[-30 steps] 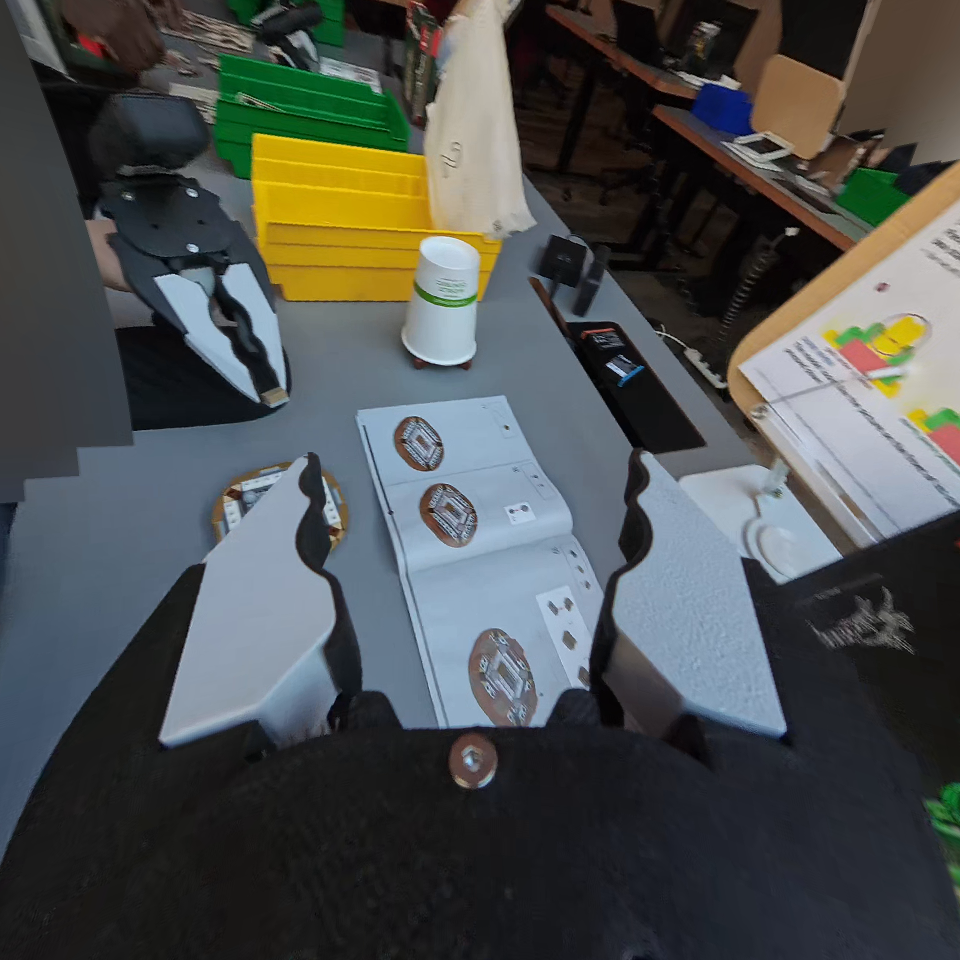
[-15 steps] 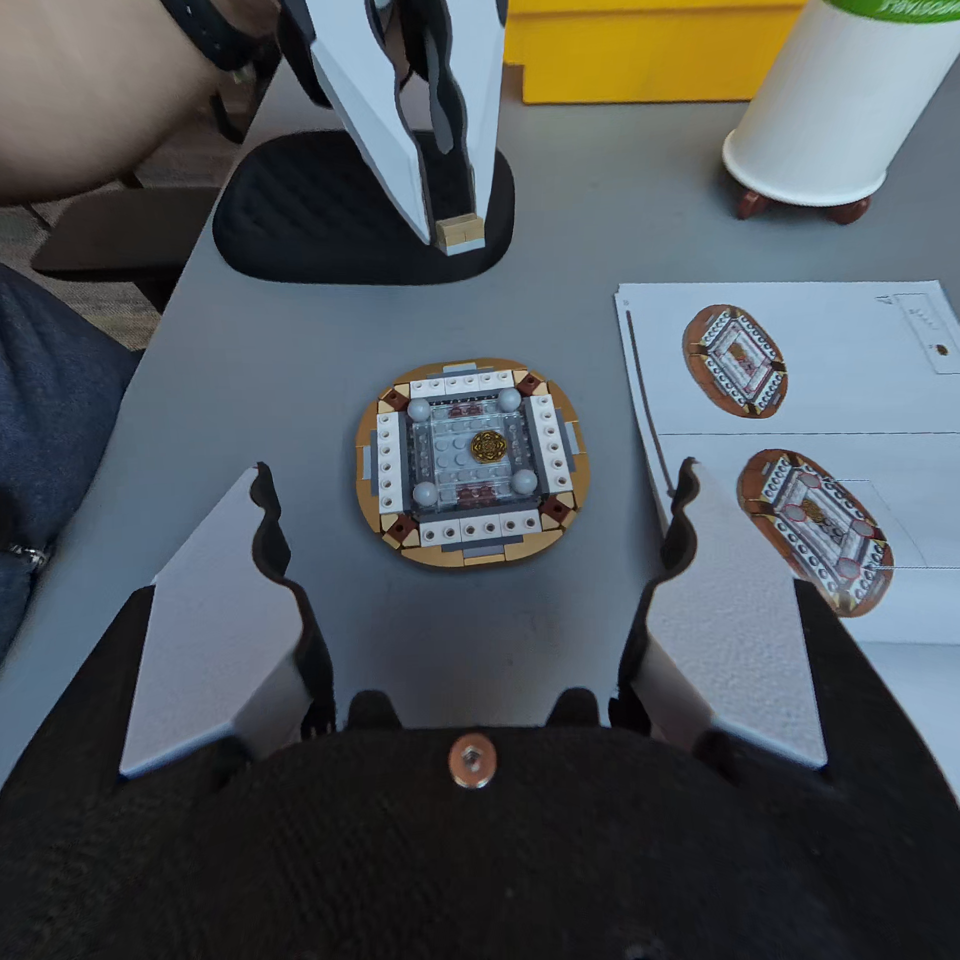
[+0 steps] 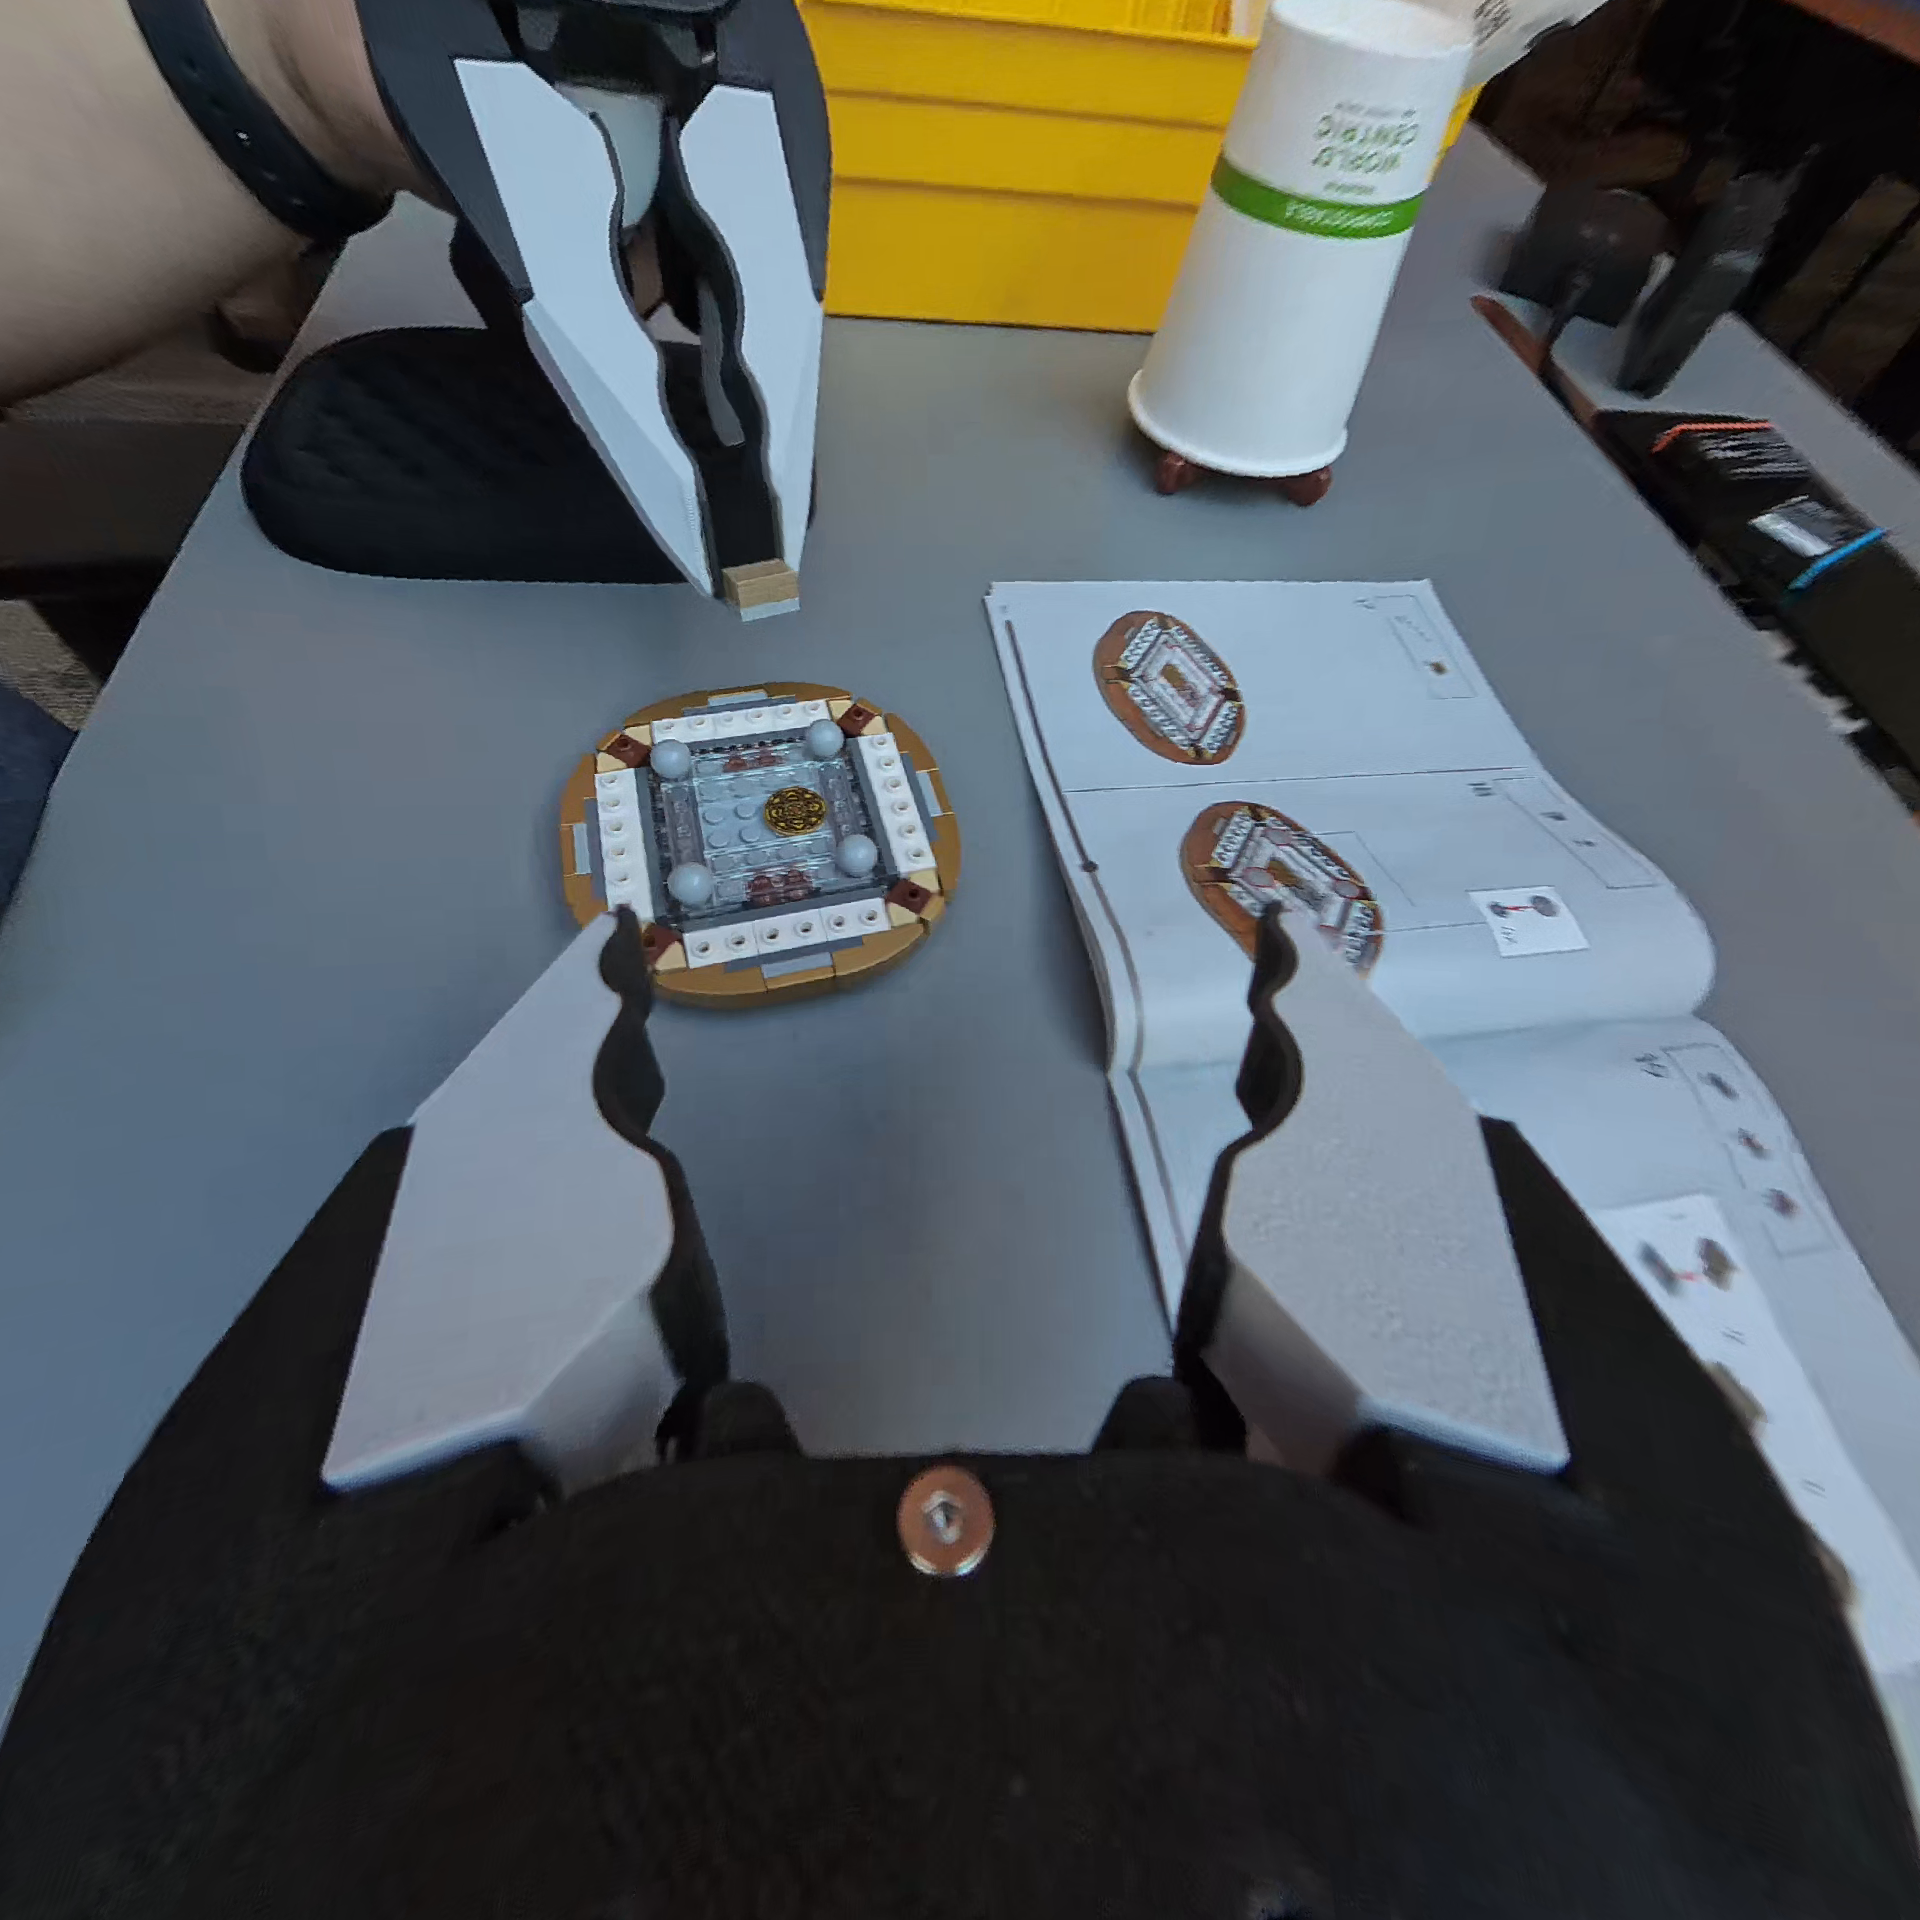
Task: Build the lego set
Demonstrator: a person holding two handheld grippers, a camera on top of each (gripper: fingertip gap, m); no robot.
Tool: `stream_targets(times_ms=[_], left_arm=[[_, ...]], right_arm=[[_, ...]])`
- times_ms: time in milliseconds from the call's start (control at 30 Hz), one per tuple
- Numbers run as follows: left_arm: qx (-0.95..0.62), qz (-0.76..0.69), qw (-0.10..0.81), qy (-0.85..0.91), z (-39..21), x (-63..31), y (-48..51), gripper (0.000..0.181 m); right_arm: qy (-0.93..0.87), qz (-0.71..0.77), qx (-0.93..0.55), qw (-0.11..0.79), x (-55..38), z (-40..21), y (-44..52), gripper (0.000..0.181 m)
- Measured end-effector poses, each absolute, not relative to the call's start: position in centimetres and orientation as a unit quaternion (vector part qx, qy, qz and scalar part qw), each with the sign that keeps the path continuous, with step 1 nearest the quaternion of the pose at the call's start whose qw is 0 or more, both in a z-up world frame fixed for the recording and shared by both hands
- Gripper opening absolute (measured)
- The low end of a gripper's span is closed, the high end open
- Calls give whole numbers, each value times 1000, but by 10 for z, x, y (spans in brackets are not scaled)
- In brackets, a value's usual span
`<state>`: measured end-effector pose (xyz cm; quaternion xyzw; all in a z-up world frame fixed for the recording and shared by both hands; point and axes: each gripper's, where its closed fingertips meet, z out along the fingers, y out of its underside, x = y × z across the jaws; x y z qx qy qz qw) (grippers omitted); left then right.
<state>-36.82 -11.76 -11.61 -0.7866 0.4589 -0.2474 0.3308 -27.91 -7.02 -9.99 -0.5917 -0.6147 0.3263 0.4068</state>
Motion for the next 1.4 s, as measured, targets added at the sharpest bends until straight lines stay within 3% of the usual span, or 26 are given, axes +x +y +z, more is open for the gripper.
stream_targets(times_ms=[33,100,233,400,533,767,1400], left_arm=[[-794,-255,333,440,-113,-369,-114,14],[-802,-294,334,398,-105,-367,-109,14],[-790,-395,329,335,-81,-354,-105,14],[-768,-457,319,317,-47,-325,-94,14],[-751,-511,285,306,-21,-298,-81,14],[-774,-513,181,323,-34,-279,-64,14],[-778,-498,201,327,-32,-280,-67,14]], right_arm=[[-609,302,-586,441,-271,-90,-62,101],[-574,221,-555,560,-250,-54,-36,95],[-426,57,-515,742,-174,17,5,47],[-293,19,-530,796,-106,38,25,11],[-281,62,-554,781,-105,27,33,8],[-310,63,-570,758,-115,13,38,8],[-290,64,-571,766,-99,20,40,8]])
